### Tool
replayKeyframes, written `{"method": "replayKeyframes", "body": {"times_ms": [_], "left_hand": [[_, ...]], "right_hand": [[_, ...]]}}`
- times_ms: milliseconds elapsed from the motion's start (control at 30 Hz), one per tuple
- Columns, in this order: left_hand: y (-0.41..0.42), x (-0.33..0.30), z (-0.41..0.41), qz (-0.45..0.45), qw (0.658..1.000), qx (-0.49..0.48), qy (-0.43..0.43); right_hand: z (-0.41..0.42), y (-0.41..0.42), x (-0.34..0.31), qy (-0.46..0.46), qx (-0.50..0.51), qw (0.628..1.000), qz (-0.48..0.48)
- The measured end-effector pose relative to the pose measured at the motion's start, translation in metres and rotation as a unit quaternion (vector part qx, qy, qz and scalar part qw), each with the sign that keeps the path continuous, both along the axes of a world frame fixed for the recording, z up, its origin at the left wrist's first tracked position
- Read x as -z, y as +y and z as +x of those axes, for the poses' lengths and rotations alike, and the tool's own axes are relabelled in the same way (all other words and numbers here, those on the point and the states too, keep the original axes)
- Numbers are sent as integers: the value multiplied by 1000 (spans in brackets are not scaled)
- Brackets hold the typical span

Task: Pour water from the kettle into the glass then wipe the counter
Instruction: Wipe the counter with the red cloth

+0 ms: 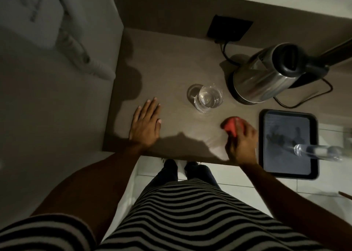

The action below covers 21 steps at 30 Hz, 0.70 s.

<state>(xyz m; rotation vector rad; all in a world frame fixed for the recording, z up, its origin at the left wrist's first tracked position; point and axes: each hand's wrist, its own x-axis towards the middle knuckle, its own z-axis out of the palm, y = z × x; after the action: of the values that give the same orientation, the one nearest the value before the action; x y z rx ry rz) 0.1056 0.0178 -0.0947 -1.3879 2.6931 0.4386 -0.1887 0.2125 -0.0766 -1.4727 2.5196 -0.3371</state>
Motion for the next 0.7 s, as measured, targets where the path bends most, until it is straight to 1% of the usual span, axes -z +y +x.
{"method": "replayKeyframes", "body": {"times_ms": [33,67,100,133,167,200,233,333,433,600,633,700], "left_hand": [[0,0,0,-1,1000,0,-2],[0,0,-1,-3,1000,0,-5],[-1,0,-2,-4,1000,0,-6],[-2,0,-3,-2,1000,1,-7],[-2,1,-3,-2,1000,4,-8],[-2,1,-3,-4,1000,7,-9],[-2,1,-2,-8,1000,8,-11],[-1,1,-2,-13,1000,9,-12],[0,1,-4,-21,1000,10,-15],[3,3,-6,-24,999,8,-22],[4,4,-6,-25,999,6,-25],[6,4,-6,-30,999,1,-29]], "right_hand": [[9,-1,2,-2,90,996,-1],[25,-7,2,-14,186,982,-4],[44,-15,1,-33,275,961,-3],[63,-26,0,-52,336,940,-1],[83,-35,-3,-68,362,930,-3],[100,-46,-6,-85,353,932,-4],[117,-53,-7,-96,321,942,1],[153,-71,-8,-58,207,976,44],[165,-101,-10,-47,190,979,55],[174,-130,-16,-107,119,984,75],[173,-132,-16,-117,91,987,69],[165,-129,-14,-131,-15,990,51]]}}
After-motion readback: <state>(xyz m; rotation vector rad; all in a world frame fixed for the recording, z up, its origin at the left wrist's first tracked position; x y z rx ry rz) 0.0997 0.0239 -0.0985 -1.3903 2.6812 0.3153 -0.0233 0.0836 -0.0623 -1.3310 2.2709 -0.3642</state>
